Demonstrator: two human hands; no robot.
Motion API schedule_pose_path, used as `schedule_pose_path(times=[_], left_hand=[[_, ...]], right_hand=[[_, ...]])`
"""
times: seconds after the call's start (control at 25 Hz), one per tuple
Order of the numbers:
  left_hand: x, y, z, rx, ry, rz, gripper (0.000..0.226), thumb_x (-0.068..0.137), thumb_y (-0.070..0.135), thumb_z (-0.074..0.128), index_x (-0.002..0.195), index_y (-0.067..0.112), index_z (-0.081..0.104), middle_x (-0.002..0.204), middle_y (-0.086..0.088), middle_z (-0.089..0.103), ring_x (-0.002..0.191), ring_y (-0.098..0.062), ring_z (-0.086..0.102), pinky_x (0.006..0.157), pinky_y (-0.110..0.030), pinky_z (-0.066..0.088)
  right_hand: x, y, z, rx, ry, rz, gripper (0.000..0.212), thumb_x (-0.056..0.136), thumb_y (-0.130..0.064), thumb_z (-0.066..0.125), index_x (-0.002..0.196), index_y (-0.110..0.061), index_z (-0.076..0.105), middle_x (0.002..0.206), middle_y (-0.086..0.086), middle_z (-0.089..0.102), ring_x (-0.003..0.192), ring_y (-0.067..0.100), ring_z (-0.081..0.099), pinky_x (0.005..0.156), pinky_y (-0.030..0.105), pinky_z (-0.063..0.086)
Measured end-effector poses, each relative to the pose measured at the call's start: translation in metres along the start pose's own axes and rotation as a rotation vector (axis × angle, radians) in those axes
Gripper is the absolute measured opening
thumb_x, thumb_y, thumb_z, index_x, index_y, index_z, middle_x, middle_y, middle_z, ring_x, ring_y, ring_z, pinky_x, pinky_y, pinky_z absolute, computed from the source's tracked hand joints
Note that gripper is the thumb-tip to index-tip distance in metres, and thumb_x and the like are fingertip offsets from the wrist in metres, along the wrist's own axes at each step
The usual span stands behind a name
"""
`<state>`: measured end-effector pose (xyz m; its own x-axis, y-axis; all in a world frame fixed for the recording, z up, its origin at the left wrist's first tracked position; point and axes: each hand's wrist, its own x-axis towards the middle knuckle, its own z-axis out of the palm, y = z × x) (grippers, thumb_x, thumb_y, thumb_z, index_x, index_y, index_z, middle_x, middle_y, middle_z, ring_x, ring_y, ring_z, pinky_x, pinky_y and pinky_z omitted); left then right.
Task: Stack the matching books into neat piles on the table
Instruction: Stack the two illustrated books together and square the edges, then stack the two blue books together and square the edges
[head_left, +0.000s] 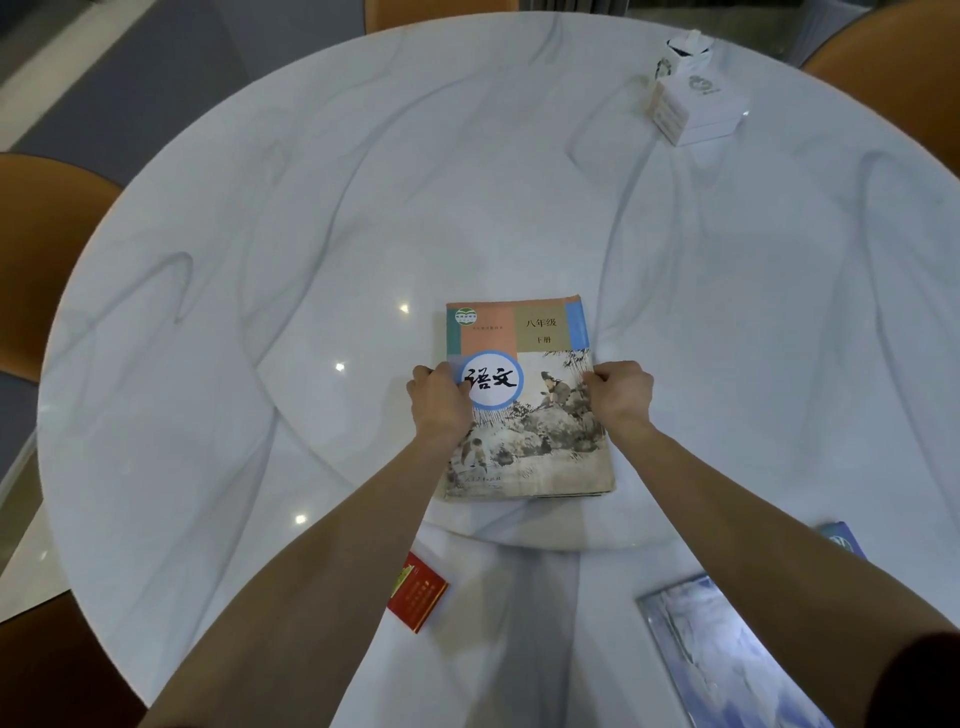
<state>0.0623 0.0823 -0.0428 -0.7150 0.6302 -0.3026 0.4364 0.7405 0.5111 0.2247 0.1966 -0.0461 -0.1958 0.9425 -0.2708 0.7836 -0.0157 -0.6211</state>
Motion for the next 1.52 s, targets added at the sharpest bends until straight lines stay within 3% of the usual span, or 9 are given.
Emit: schedule_pose_path(times=[0.12,0.24,0.44,0.56,0.68,0.84,0.96,1.08,1.52], left_hand=[[0.001,-0.003,0.002,-0.029,-0.013,0.006,0.029,0.097,0.017,0.046,0.118,-0.002,0.053,0.123,-0.023,0.046,0.113,-0.037,0.044,0.092,-0.039,0.042],[0.003,-0.005,0.004,-0.049,-0.021,0.02,0.028,0.097,0.016,0.047,0.116,-0.003,0.054,0.123,-0.023,0.045,0.11,-0.038,0.049,0.094,-0.04,0.045],[0.003,-0.004,0.004,-0.031,-0.031,0.025,0.029,0.097,0.016,0.046,0.118,-0.003,0.053,0.125,-0.022,0.044,0.111,-0.038,0.05,0.096,-0.039,0.045],[0.001,-0.002,-0.001,0.013,-0.06,0.03,0.032,0.098,0.017,0.044,0.123,-0.002,0.05,0.126,-0.021,0.044,0.114,-0.037,0.049,0.096,-0.042,0.045],[-0.004,0.0,-0.01,0.081,-0.037,0.062,0.034,0.096,0.017,0.043,0.126,0.001,0.049,0.124,-0.022,0.047,0.115,-0.037,0.049,0.094,-0.046,0.047],[-0.016,0.015,-0.018,0.226,-0.003,0.221,0.035,0.097,0.019,0.04,0.128,0.007,0.052,0.123,-0.018,0.052,0.113,-0.033,0.05,0.09,-0.044,0.048],[-0.031,0.031,-0.015,0.376,-0.034,0.386,0.035,0.097,0.024,0.039,0.128,0.01,0.051,0.124,-0.014,0.054,0.114,-0.031,0.051,0.089,-0.043,0.046],[-0.052,0.044,-0.007,0.486,-0.062,0.55,0.038,0.097,0.027,0.04,0.13,0.011,0.048,0.126,-0.014,0.054,0.116,-0.031,0.049,0.091,-0.044,0.044],[-0.138,0.084,0.066,0.686,-0.178,0.923,0.034,0.096,0.022,0.037,0.127,0.011,0.047,0.124,-0.012,0.051,0.119,-0.031,0.044,0.095,-0.043,0.038]], right_hand=[[0.0,-0.001,0.002,0.009,0.01,0.048,0.039,0.091,-0.01,0.057,0.054,-0.003,0.044,0.047,0.004,0.034,0.053,0.023,0.036,0.049,0.023,0.027],[0.0,-0.001,0.001,0.056,0.024,0.112,0.052,0.089,-0.008,0.059,0.043,-0.01,0.035,0.046,0.004,0.031,0.045,0.017,0.029,0.046,0.021,0.023],[0.002,-0.004,-0.002,0.069,0.011,0.153,0.05,0.087,-0.004,0.059,0.043,-0.009,0.035,0.046,0.004,0.033,0.043,0.02,0.03,0.055,0.024,0.036],[0.001,-0.005,-0.007,0.022,-0.021,0.126,0.039,0.087,-0.005,0.057,0.05,-0.004,0.046,0.051,0.008,0.043,0.053,0.029,0.045,0.059,0.026,0.043],[-0.006,-0.007,-0.013,-0.089,-0.084,0.058,0.02,0.088,-0.009,0.054,0.077,0.004,0.063,0.071,0.014,0.056,0.072,0.033,0.057,0.065,0.03,0.048],[-0.023,-0.008,-0.023,-0.373,-0.101,-0.074,0.028,0.093,-0.022,0.046,0.11,-0.006,0.062,0.107,0.015,0.059,0.098,0.032,0.06,0.078,0.033,0.047],[-0.038,-0.002,-0.031,-0.534,-0.063,-0.238,0.024,0.095,-0.022,0.04,0.097,-0.007,0.059,0.102,0.015,0.058,0.095,0.031,0.056,0.08,0.035,0.045],[-0.054,0.013,-0.045,-0.632,-0.008,-0.317,0.028,0.094,-0.02,0.039,0.104,-0.004,0.059,0.105,0.013,0.06,0.102,0.031,0.055,0.083,0.036,0.043],[-0.13,0.128,-0.088,-0.633,0.126,-0.104,0.028,0.093,-0.017,0.037,0.102,-0.005,0.06,0.105,0.011,0.062,0.1,0.031,0.055,0.082,0.038,0.042]])
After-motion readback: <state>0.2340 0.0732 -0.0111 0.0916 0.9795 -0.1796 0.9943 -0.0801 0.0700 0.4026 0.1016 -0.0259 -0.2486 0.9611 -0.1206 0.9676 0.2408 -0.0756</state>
